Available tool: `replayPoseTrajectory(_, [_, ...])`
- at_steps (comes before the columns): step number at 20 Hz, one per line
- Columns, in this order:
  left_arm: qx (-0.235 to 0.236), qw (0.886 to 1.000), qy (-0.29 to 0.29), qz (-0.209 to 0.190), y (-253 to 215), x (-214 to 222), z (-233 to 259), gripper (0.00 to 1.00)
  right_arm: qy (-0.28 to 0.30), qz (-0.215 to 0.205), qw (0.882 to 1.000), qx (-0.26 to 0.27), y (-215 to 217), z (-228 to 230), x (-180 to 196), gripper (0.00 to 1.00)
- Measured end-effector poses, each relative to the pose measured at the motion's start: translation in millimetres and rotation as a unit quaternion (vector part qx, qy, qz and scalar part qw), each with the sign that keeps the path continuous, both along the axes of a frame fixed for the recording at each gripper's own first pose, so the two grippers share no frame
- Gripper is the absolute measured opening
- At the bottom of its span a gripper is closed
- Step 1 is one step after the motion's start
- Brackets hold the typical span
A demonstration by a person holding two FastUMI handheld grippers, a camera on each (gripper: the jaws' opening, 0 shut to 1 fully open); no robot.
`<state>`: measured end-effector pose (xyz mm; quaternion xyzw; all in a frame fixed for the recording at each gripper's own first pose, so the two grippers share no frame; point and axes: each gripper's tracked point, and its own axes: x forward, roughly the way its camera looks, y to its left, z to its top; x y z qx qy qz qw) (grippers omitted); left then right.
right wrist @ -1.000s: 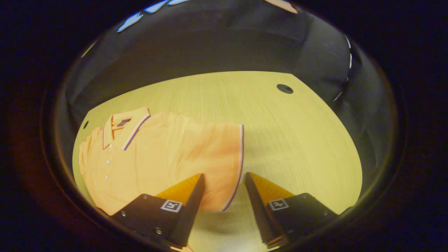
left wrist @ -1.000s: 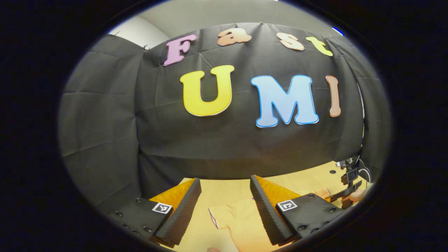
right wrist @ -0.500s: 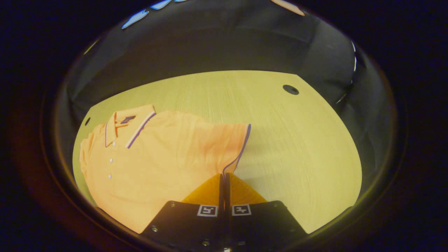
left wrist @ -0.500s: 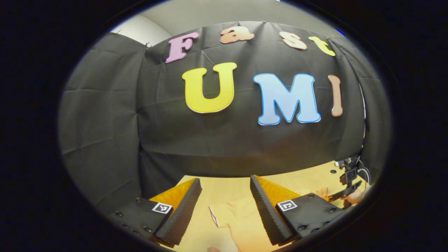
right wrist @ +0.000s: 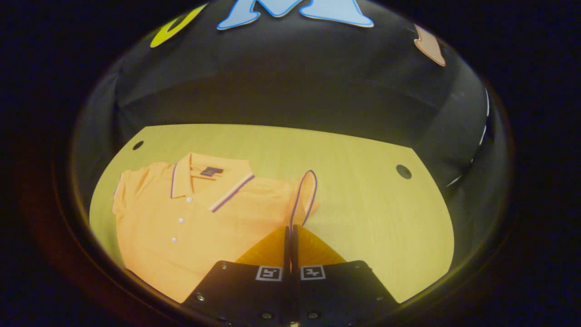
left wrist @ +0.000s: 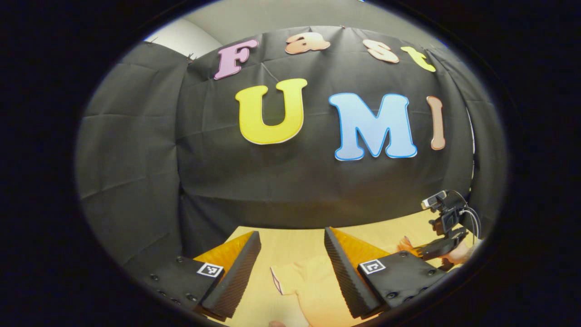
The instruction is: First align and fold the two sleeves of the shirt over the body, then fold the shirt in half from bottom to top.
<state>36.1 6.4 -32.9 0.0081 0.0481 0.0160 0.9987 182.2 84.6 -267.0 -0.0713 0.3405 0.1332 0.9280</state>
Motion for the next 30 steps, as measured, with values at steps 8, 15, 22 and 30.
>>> replayPoseTrajectory(8, [-0.007,1.000,0.007,0.011,8,-2,-6,0.94,0.030,0.092,0.995,0.000,80,-19,-33,0.00])
replayPoseTrajectory(15, [-0.010,1.000,0.019,0.013,8,-5,-18,0.94,0.046,0.087,0.995,0.015,86,-15,-40,0.26])
replayPoseTrajectory(22, [-0.015,0.998,0.052,0.013,11,5,-60,0.94,-0.020,0.077,0.997,0.027,71,45,-52,0.29])
replayPoseTrajectory(30, [-0.026,0.994,0.106,0.014,28,50,-137,0.95,-0.074,0.061,0.992,0.084,49,125,-111,0.28])
